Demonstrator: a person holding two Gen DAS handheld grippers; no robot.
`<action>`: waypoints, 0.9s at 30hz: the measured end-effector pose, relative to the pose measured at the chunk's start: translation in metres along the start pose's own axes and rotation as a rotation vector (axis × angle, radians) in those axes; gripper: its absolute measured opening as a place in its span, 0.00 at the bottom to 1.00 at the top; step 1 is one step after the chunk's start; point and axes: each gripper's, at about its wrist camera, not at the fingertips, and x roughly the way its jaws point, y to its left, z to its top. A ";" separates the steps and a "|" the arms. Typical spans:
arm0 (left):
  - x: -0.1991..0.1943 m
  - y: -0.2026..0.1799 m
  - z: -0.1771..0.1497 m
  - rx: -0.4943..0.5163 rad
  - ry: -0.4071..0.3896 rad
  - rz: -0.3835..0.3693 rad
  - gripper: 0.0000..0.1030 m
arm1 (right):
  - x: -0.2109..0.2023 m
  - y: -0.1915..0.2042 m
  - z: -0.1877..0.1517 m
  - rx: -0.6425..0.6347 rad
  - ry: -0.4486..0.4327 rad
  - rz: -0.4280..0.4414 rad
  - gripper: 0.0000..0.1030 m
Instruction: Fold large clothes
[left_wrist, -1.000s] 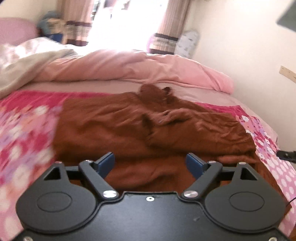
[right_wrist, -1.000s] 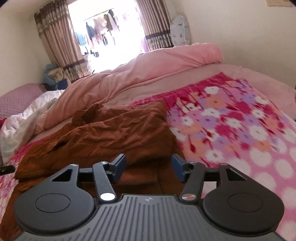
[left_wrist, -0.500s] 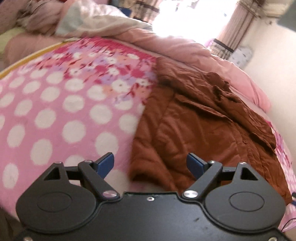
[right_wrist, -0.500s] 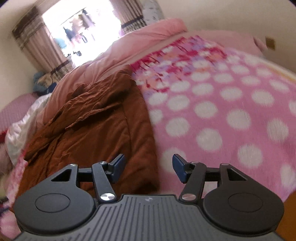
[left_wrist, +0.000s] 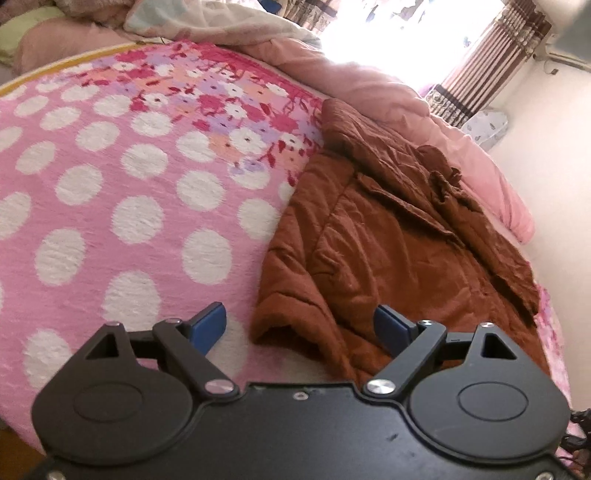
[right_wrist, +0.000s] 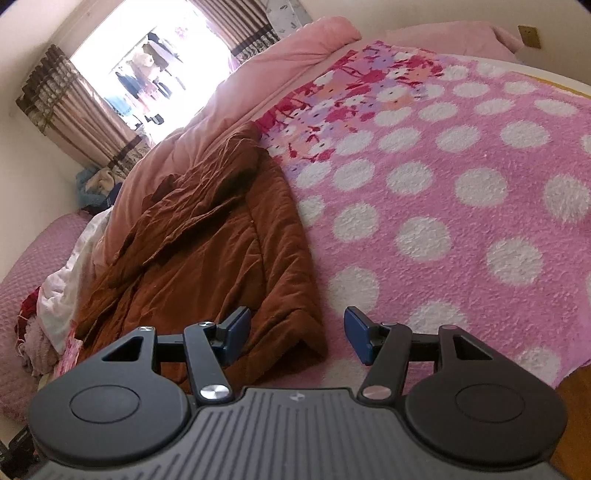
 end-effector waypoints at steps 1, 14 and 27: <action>0.001 -0.001 0.000 -0.006 0.009 -0.018 0.86 | 0.001 0.000 -0.001 0.002 0.003 0.005 0.67; 0.016 -0.001 0.003 -0.078 0.051 -0.088 0.26 | 0.011 0.011 -0.002 -0.019 0.014 0.024 0.60; -0.005 -0.019 0.018 -0.047 -0.006 -0.116 0.14 | 0.001 -0.004 0.012 0.162 -0.008 0.211 0.14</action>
